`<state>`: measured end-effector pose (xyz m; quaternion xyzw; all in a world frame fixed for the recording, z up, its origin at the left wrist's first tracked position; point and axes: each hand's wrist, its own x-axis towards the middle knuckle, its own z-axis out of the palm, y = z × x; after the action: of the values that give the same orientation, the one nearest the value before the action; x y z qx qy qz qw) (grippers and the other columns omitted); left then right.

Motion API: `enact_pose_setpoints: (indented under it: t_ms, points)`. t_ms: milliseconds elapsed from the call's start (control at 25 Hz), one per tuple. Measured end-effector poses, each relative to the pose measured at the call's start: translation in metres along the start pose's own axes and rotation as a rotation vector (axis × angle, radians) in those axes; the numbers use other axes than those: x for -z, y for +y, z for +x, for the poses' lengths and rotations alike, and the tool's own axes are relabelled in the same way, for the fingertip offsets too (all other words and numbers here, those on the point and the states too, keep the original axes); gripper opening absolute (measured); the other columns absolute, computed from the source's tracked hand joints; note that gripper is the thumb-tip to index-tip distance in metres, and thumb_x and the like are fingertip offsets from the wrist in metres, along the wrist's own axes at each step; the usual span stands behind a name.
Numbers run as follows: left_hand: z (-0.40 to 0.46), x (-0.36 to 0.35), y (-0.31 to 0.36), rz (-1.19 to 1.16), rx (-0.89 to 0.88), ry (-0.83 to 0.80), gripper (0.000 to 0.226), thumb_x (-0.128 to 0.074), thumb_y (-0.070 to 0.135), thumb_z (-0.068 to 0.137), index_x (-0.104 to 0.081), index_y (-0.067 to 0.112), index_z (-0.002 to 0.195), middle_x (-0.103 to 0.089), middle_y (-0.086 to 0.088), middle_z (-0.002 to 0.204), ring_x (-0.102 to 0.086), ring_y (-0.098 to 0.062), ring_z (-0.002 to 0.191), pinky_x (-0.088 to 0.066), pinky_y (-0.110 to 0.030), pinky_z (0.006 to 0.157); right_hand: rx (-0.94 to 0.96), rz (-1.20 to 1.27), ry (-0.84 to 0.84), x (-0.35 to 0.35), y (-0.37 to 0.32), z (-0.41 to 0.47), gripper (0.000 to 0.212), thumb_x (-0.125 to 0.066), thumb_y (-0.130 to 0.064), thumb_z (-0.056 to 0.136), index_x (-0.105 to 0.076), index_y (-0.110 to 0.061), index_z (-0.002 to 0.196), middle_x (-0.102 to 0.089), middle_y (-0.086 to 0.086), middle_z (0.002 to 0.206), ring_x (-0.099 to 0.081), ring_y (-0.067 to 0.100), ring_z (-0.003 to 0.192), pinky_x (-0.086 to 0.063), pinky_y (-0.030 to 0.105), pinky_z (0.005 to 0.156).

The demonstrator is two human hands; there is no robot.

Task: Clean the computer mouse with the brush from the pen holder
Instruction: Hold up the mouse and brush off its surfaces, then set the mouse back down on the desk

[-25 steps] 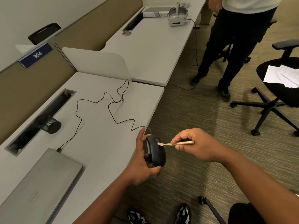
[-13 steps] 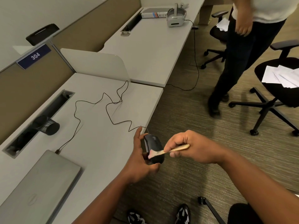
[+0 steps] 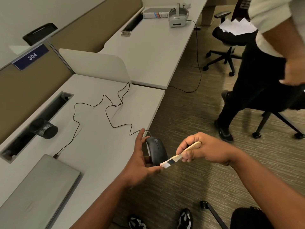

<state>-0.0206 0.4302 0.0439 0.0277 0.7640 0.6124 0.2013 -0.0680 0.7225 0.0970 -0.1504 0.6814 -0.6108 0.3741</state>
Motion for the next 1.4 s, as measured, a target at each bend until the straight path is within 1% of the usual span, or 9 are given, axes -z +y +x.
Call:
enact_pose_setpoints:
  t_ms: [160, 280, 400, 560, 720, 880, 1040, 1200, 1400]
  points:
    - [0.001, 0.002, 0.004, -0.016, -0.013, 0.024, 0.144, -0.107, 0.037, 0.062, -0.003, 0.078, 0.153, -0.027, 0.036, 0.158, -0.070, -0.029, 0.127, -0.065, -0.039, 0.095, -0.048, -0.153, 0.009, 0.003, 0.002, 0.000, 0.015, -0.074, -0.011, 0.093, -0.081, -0.023, 0.100, -0.077, -0.002, 0.086, -0.067, 0.008, 0.081, -0.055, 0.028, 0.078]
    - [0.003, 0.005, 0.004, -0.021, -0.030, 0.007, 0.143, -0.103, 0.018, 0.071, -0.002, 0.078, 0.153, -0.028, 0.036, 0.159, -0.073, -0.026, 0.124, -0.065, -0.036, 0.090, -0.019, -0.251, 0.205, 0.002, 0.000, 0.004, 0.016, -0.075, -0.016, 0.093, -0.079, -0.031, 0.094, -0.073, -0.009, 0.079, -0.062, 0.004, 0.071, -0.051, 0.031, 0.069]
    - [0.002, 0.007, 0.005, -0.006, -0.037, -0.002, 0.145, -0.098, 0.007, 0.075, 0.002, 0.076, 0.155, -0.029, 0.041, 0.157, -0.073, -0.027, 0.124, -0.066, -0.040, 0.089, 0.117, -0.190, 0.399, 0.002, -0.006, 0.011, 0.016, -0.074, -0.021, 0.097, -0.078, -0.036, 0.095, -0.070, -0.007, 0.077, -0.056, 0.006, 0.067, -0.046, 0.028, 0.062]
    - [-0.005, 0.015, 0.005, 0.033, -0.024, -0.031, 0.147, -0.099, 0.011, 0.074, 0.005, 0.071, 0.158, -0.038, 0.050, 0.143, -0.074, -0.026, 0.122, -0.067, -0.039, 0.085, 0.146, -0.213, 0.349, -0.011, -0.011, 0.030, 0.010, -0.073, -0.023, 0.098, -0.078, -0.032, 0.097, -0.066, -0.012, 0.071, -0.050, 0.000, 0.059, -0.041, 0.016, 0.055]
    - [-0.012, 0.026, -0.001, 0.079, -0.035, -0.039, 0.146, -0.099, 0.014, 0.076, 0.008, 0.065, 0.162, -0.034, 0.039, 0.154, -0.076, -0.028, 0.117, -0.067, -0.038, 0.083, 0.089, -0.341, 0.426, -0.024, -0.008, 0.059, 0.010, -0.071, -0.024, 0.099, -0.076, -0.032, 0.096, -0.065, -0.021, 0.066, -0.051, -0.004, 0.057, -0.039, 0.014, 0.055]
    - [-0.015, 0.050, -0.007, 0.078, -0.057, -0.002, 0.145, -0.099, 0.017, 0.076, 0.008, 0.065, 0.162, -0.031, 0.039, 0.156, -0.076, -0.025, 0.117, -0.066, -0.036, 0.085, 0.047, -0.270, 0.570, -0.047, -0.011, 0.088, 0.015, -0.059, -0.046, 0.103, -0.073, -0.040, 0.104, -0.074, -0.009, 0.082, -0.068, 0.013, 0.076, -0.056, 0.031, 0.068]
    - [-0.010, 0.075, -0.016, 0.050, -0.063, 0.045, 0.144, -0.099, 0.020, 0.074, 0.007, 0.067, 0.160, -0.031, 0.049, 0.146, -0.076, -0.020, 0.116, -0.066, -0.033, 0.085, 0.040, -0.260, 0.612, -0.071, -0.019, 0.109, 0.038, -0.047, -0.066, 0.094, -0.066, -0.039, 0.113, -0.076, -0.007, 0.078, -0.072, 0.010, 0.071, -0.057, 0.023, 0.064]
    - [0.002, 0.094, -0.027, 0.021, -0.071, 0.116, 0.148, -0.100, 0.018, 0.072, 0.009, 0.070, 0.158, -0.025, 0.046, 0.153, -0.075, -0.016, 0.117, -0.065, -0.031, 0.088, 0.020, -0.348, 0.569, -0.101, -0.022, 0.135, 0.019, -0.066, -0.047, 0.097, -0.061, -0.037, 0.113, -0.073, -0.011, 0.085, -0.069, 0.000, 0.074, -0.051, 0.016, 0.061]
    - [0.017, 0.110, -0.044, -0.072, -0.064, 0.189, 0.147, -0.099, 0.016, 0.075, 0.010, 0.073, 0.155, -0.026, 0.052, 0.149, -0.073, -0.005, 0.115, -0.063, -0.024, 0.083, -0.106, -0.387, 0.585, -0.133, -0.031, 0.170, 0.057, -0.087, -0.045, 0.080, -0.051, -0.027, 0.120, -0.068, -0.006, 0.109, -0.071, 0.015, 0.093, -0.063, 0.034, 0.080]
